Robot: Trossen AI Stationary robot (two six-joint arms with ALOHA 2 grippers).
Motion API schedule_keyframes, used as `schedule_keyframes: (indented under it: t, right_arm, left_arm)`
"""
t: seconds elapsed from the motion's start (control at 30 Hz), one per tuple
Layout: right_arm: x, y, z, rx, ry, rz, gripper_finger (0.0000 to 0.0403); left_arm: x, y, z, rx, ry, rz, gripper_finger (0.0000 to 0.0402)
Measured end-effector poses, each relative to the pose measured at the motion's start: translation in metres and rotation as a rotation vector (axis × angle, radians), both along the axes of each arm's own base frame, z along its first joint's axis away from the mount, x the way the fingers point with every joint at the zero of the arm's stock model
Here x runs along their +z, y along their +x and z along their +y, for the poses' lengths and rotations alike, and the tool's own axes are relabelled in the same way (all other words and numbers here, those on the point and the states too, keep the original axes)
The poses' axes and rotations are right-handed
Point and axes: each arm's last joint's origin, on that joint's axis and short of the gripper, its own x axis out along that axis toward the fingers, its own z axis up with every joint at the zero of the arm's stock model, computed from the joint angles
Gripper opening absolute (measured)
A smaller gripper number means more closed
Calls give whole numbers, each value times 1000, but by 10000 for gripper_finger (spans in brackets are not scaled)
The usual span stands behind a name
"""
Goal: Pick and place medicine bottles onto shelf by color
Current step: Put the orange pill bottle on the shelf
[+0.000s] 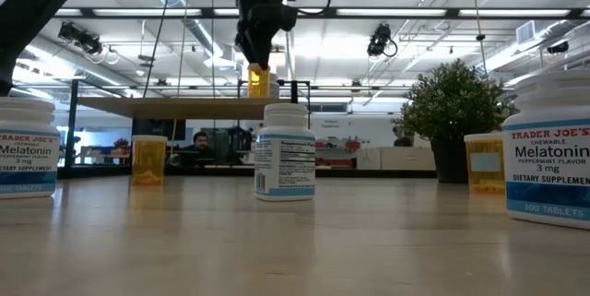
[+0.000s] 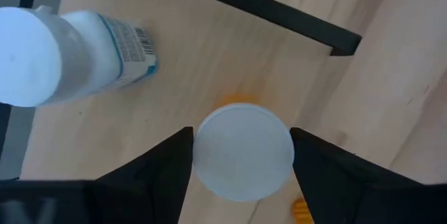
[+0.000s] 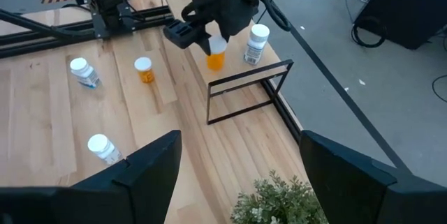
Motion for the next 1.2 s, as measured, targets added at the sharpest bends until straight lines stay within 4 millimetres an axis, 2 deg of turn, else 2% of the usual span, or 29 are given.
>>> schedule_keyframes:
  t: [0.43, 0.77, 0.93, 1.03, 1.1, 1.2]
  right_arm:
    - [0, 0, 0, 0, 0, 0, 298]
    - [0, 0, 0, 8, -9, 4, 298]
    - [0, 0, 0, 12, -14, 7, 298]
    - [0, 0, 0, 12, -26, 11, 298]
    - [0, 0, 0, 11, -27, 10, 298]
    - [0, 0, 0, 10, -29, 5, 298]
  left_arm:
    - [0, -1, 3, 15, 14, 2, 253]
    - [3, 0, 3, 30, 23, -23, 305]
    - [19, -1, 3, 38, 48, -80, 348]
    - [38, -1, -1, 44, 75, -148, 367]
    - [52, 1, -4, 44, 106, -228, 371]
    - [65, 15, -7, 21, 153, -420, 372]
